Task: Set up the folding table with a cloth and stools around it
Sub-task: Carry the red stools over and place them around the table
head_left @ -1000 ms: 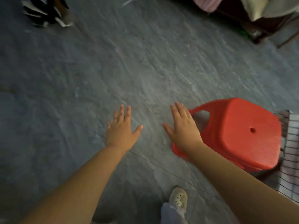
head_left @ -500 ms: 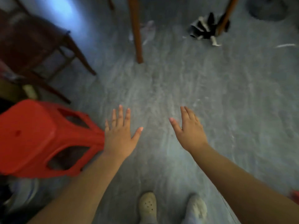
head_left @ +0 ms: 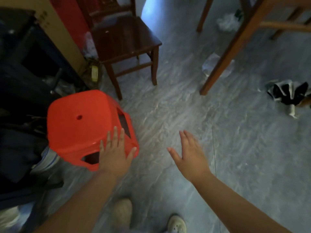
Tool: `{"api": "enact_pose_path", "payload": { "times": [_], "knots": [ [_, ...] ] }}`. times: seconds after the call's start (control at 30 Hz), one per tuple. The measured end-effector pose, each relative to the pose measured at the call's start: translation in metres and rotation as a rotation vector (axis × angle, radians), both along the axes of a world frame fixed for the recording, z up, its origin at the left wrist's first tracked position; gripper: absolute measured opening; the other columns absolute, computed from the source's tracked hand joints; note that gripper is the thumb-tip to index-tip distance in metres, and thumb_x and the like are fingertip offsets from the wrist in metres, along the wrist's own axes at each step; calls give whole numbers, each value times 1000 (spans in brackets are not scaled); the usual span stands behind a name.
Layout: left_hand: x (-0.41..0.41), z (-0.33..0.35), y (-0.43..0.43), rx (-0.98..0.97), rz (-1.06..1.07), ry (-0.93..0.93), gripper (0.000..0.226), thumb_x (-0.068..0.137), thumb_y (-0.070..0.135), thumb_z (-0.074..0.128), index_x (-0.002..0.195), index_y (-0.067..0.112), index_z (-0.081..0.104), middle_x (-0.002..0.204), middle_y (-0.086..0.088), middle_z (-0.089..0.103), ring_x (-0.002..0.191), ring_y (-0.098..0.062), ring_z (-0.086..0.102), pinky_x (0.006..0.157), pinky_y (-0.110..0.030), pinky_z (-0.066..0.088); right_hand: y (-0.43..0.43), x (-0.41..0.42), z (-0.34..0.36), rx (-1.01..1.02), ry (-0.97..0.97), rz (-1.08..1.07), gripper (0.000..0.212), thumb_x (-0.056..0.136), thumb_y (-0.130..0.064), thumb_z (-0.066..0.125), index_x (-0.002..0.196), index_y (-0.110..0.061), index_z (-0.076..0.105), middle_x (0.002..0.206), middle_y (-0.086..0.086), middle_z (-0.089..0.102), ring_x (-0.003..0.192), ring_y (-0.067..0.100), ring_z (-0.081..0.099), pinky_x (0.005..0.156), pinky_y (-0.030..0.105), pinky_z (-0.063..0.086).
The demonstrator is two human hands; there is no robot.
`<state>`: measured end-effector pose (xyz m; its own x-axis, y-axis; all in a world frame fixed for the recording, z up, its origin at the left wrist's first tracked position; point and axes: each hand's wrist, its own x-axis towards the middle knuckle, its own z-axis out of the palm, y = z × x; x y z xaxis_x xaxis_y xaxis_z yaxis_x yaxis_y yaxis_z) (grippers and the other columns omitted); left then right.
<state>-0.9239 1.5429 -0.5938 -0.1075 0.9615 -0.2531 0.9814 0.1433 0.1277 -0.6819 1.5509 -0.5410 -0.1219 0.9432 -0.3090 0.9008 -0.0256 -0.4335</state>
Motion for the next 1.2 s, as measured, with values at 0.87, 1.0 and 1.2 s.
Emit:
{"api": "enact_pose_path", "payload": {
  "times": [0.87, 1.0, 1.2],
  "knots": [
    [-302, -103, 96, -73, 688, -506, 126, 63, 42, 83, 151, 14, -2, 156, -13, 15, 141, -28, 25, 111, -43, 30, 180, -291, -147, -386, 217, 32, 124, 62, -21, 87, 151, -10, 2, 155, 11, 21, 143, 22, 24, 112, 28, 24],
    [-298, -102, 99, -69, 689, -470, 125, 61, 42, 84, 151, 18, 1, 154, -11, 23, 136, -30, 35, 107, -46, 36, 182, -289, -156, -410, 317, -48, 124, 60, -13, 86, 152, -17, 2, 149, 4, 33, 135, 20, 38, 108, 31, 34],
    [-239, -81, 108, -45, 565, -438, 123, 60, 42, 84, 150, 18, 4, 153, -10, 25, 131, -31, 41, 102, -45, 41, 173, -232, -150, -371, 345, -210, 116, 64, -28, 85, 151, -12, 10, 150, 8, 37, 134, 23, 42, 109, 35, 35]
  ]
}}
